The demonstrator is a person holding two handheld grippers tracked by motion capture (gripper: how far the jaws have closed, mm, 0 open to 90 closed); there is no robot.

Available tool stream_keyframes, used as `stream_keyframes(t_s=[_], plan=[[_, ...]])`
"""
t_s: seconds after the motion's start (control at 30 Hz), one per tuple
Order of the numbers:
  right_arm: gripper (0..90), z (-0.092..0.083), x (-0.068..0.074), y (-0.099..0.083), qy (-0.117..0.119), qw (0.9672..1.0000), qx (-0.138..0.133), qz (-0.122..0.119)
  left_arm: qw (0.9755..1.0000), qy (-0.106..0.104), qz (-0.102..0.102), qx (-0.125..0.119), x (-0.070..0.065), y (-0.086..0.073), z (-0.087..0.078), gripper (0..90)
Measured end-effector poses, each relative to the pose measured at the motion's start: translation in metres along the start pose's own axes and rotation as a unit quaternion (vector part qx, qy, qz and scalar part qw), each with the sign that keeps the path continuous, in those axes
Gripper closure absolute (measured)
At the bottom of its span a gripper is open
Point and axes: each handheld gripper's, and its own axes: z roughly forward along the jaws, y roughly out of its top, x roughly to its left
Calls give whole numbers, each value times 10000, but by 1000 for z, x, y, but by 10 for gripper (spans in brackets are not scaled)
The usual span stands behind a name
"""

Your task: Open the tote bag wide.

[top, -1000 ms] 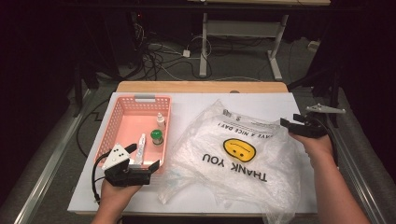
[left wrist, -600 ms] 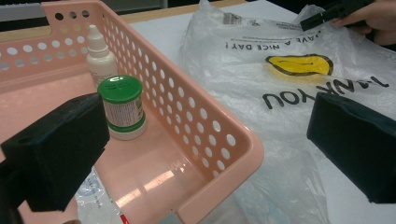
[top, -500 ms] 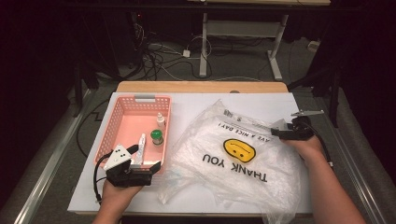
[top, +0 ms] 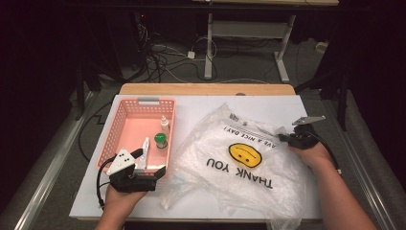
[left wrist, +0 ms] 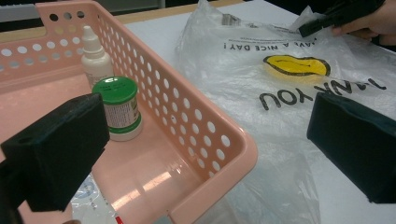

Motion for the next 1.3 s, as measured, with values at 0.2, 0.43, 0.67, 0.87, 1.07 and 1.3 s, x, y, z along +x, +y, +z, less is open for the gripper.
stream_keyframes(t_s=[0.2,0.43,0.67,0.87,1.07,1.3], plan=[[900,-10,-13,6,-461,9972,-415,414,10000,-51,20,-13,-1,0,-1,0],[900,-12,-38,8,-984,9900,-596,820,9999,-96,77,12,1,1,-2,0],[900,-24,-67,-2,-1536,9749,-795,1404,9999,-77,102,23,3,0,-1,0],[900,-28,-67,-16,-1565,9727,-678,1574,9998,-107,129,47,1,0,3,0],[617,-38,-53,-33,-1341,9769,-709,1504,9997,-135,171,54,0,2,6,0],[441,-85,-36,-43,-1437,9745,-1219,1220,9997,-177,161,4,-3,2,5,0]])
